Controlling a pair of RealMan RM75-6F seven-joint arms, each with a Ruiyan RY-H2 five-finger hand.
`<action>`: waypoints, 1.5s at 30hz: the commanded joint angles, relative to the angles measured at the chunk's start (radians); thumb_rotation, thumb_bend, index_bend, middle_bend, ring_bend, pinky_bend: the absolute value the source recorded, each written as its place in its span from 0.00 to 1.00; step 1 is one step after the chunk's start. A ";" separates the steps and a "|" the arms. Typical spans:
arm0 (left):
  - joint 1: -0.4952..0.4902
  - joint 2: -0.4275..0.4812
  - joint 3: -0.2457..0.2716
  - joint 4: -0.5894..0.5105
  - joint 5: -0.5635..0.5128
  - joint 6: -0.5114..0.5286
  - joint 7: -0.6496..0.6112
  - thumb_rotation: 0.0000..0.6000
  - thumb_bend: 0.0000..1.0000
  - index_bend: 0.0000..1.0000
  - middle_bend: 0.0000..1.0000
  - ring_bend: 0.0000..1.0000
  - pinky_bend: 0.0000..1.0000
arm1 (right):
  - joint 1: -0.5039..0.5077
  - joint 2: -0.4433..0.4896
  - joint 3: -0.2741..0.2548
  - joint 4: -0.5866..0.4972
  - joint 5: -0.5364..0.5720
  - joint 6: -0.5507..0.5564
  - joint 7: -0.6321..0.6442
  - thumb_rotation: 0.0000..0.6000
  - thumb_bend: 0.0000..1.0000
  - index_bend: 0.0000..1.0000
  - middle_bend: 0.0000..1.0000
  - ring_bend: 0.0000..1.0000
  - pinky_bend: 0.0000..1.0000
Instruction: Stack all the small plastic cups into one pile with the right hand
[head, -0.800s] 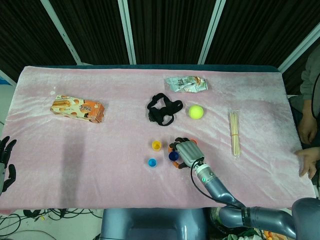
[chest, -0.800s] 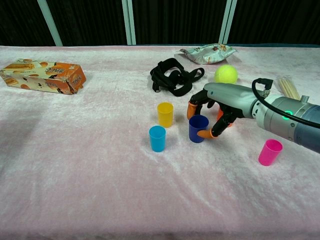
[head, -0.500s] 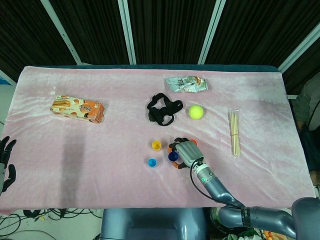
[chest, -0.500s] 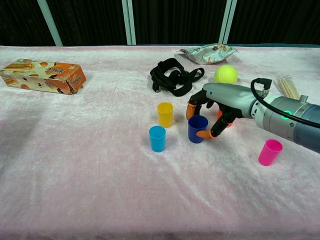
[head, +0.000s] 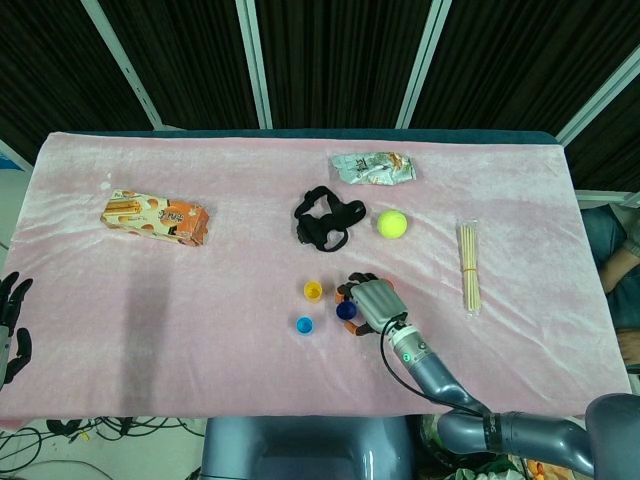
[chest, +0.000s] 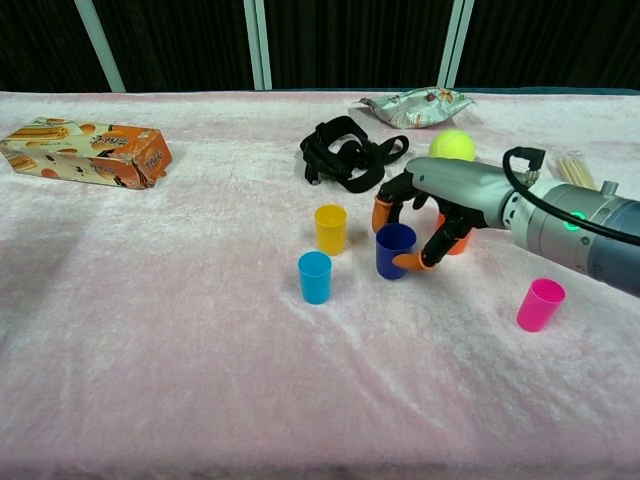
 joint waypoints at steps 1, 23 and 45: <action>0.000 0.000 0.000 0.000 0.000 -0.001 0.000 1.00 0.70 0.06 0.01 0.00 0.03 | 0.001 0.015 0.007 -0.011 -0.001 0.006 -0.003 1.00 0.24 0.48 0.42 0.19 0.21; 0.001 -0.002 0.000 -0.003 -0.001 0.002 0.010 1.00 0.70 0.07 0.01 0.00 0.03 | 0.009 0.303 0.042 -0.138 0.126 -0.048 -0.034 1.00 0.24 0.48 0.42 0.19 0.21; 0.001 -0.002 -0.001 0.000 -0.004 0.002 0.009 1.00 0.70 0.07 0.01 0.00 0.03 | 0.029 0.270 0.016 -0.115 0.110 -0.051 0.004 1.00 0.24 0.48 0.42 0.19 0.21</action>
